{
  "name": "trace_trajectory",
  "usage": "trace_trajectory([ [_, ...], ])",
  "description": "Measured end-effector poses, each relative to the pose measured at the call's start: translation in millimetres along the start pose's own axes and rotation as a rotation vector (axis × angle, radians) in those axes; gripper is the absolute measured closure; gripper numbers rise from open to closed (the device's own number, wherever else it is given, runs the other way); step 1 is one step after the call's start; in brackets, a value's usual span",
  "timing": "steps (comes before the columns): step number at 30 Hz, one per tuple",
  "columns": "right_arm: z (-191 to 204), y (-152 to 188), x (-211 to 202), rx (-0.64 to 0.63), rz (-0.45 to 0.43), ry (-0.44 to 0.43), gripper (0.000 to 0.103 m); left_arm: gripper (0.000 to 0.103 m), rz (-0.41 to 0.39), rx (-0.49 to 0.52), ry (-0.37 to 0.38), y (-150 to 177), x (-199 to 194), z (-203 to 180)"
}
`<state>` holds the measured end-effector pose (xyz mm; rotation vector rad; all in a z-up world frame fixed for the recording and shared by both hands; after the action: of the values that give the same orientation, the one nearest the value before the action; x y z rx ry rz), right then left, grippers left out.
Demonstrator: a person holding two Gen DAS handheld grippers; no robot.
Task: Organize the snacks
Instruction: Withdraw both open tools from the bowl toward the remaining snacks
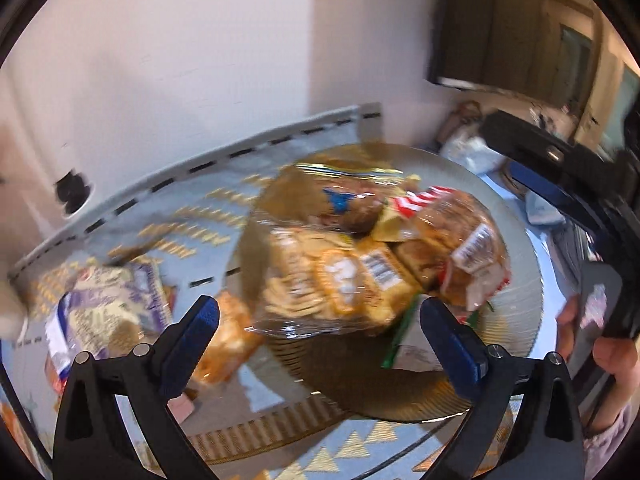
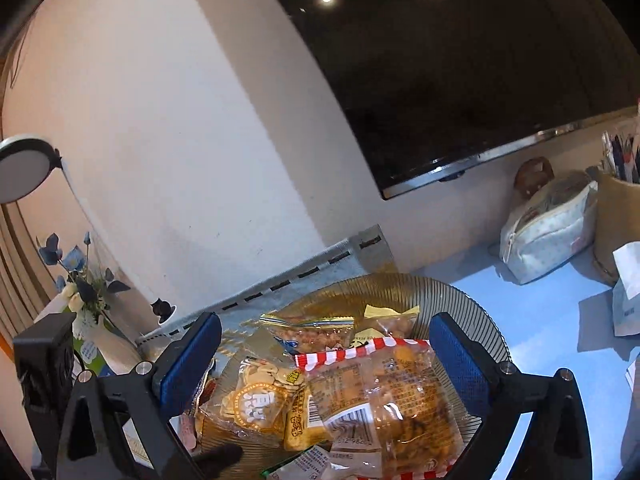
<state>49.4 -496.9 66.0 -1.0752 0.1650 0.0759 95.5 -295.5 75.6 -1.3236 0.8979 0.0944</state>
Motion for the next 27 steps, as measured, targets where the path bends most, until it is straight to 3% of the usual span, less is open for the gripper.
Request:
trace_trajectory([
  [5,23,0,-6,-0.039,-0.037,-0.021,0.0,0.002,-0.021,-0.138,-0.022,1,-19,40],
  [9,46,3,-7,-0.046,-0.052,-0.041,0.0,0.002,-0.052,-0.202,-0.091,-2,-39,78],
  [17,106,25,4,-0.021,-0.004,-0.14,0.0,0.002,-0.084,-0.315,-0.227,2,-73,160],
  [27,182,61,36,0.028,0.116,-0.274,0.0,0.002,-0.075,-0.49,-0.318,47,-87,256],
])
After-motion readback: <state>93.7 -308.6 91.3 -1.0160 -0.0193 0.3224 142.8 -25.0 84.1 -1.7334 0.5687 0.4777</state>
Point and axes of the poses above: each gripper's, at about its wrist camera, not at the fingertips, and x roughly the way its jaws point, z to its left, y to its underside, the point moved 3 cm from there along x, roughly the way its jaws point, and after that the axes turned 14 degrees about -z, right-handed, at the moved point
